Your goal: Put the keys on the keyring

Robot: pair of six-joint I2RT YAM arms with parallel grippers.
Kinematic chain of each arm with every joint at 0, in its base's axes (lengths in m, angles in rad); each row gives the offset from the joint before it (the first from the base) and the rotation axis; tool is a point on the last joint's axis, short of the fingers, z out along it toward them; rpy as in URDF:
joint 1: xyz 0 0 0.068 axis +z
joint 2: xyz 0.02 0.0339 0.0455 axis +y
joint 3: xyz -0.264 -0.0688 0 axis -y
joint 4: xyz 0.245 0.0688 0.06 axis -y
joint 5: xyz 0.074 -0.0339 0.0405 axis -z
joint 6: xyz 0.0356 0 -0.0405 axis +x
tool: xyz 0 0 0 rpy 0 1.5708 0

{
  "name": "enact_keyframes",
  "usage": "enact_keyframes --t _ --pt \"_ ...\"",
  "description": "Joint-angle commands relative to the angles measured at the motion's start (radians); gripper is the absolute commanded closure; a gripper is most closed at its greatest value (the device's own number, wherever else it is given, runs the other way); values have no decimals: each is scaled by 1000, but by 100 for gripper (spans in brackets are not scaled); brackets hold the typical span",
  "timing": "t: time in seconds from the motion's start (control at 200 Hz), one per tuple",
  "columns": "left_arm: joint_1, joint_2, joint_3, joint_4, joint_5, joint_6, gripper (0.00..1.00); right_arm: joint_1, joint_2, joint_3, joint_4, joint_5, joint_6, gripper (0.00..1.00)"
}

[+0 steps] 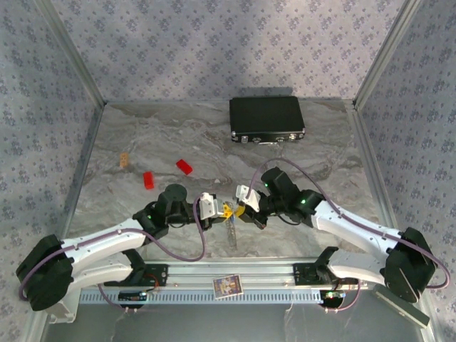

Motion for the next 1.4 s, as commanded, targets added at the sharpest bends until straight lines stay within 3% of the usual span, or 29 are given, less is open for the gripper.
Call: enact_keyframes --t 0.0,0.08,0.315,0.62,0.78,0.924,0.984,1.059,1.129,1.399 --pt "-3 -18 -7 70 10 -1 100 -3 -53 -15 19 11 8 76" --pt "-2 -18 -18 95 9 -16 100 -2 -85 -44 49 19 11 72" --pt "-2 0 -65 248 6 -100 100 3 -124 -106 201 -23 61 72" --pt "-3 16 -67 280 8 -107 100 15 -87 -110 263 -25 83 74" --pt "-3 21 -70 300 9 -113 100 21 -76 -109 274 -30 85 82" --pt "-3 18 -71 300 6 -118 100 20 -78 -106 269 -27 79 100" --pt "-2 9 -62 268 -15 -112 98 20 -84 -98 244 -20 64 100" --pt "-2 -9 -40 175 -38 -84 79 21 -90 -75 192 -4 35 100" --pt "-4 -29 -12 76 -57 -53 69 21 -88 -41 120 14 -3 100" --pt "-5 -48 78 -186 -70 44 68 42 -29 118 -153 101 -145 100"
